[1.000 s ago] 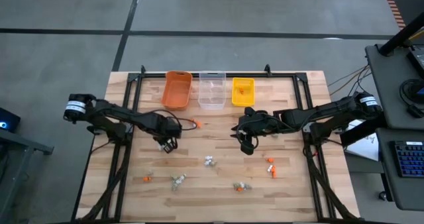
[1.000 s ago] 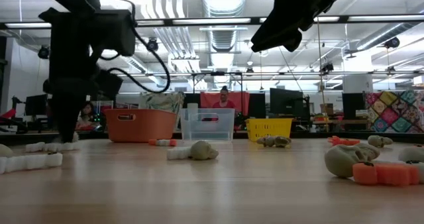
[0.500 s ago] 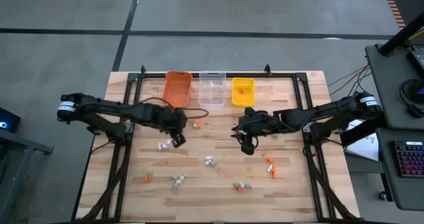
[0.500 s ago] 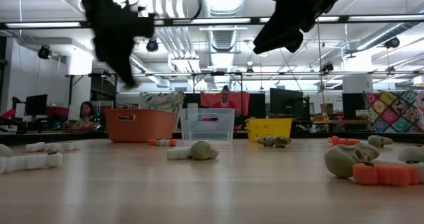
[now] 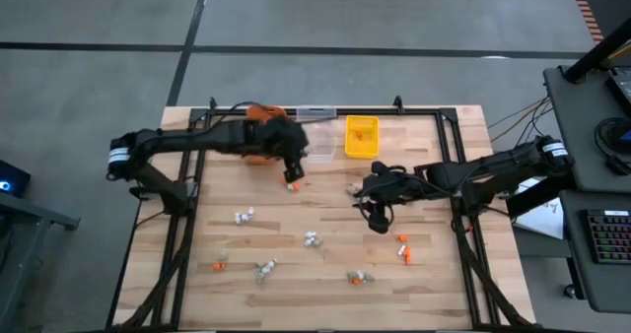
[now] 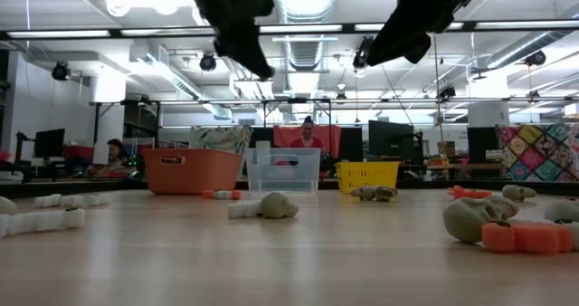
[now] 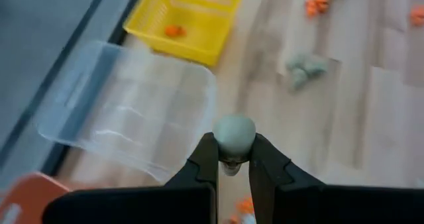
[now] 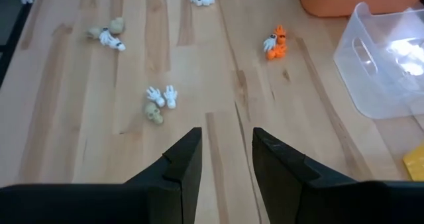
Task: Sort Halloween decoration
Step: Put the gray skull toy into the transparent bin
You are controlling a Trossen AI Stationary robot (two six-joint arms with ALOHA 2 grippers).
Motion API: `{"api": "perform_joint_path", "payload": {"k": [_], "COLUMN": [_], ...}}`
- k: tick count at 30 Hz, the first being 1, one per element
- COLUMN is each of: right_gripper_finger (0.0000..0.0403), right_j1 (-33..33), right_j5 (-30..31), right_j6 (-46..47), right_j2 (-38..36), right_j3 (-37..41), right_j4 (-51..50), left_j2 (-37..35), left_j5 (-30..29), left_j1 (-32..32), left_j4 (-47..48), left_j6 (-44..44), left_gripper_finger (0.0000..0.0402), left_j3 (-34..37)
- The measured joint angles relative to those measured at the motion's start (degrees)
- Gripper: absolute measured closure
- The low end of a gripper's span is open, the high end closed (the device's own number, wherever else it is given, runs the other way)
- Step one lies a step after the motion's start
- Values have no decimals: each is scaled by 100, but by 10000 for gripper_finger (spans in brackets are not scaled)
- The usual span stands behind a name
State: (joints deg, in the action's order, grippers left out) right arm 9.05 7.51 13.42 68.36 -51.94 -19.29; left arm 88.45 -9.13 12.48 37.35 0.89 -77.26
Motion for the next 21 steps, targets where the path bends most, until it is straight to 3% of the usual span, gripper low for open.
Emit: {"api": "perform_joint_path", "payload": {"k": [10,21], "right_gripper_finger": [282,282], "right_j1": [110,119], "right_j5": [2,2], "right_j6": [-55,-53], "right_j2": [-76,-76], "right_j3": [0,0], "right_j4": [-50,-325], "left_j2": [1420,2397], "left_j5": [398,412], "left_j1": [861,1419], "left_j4": [471,517], "left_j6": [945,1618], "left_gripper_finger": [389,390], "left_j3": [-1354,-1790]}}
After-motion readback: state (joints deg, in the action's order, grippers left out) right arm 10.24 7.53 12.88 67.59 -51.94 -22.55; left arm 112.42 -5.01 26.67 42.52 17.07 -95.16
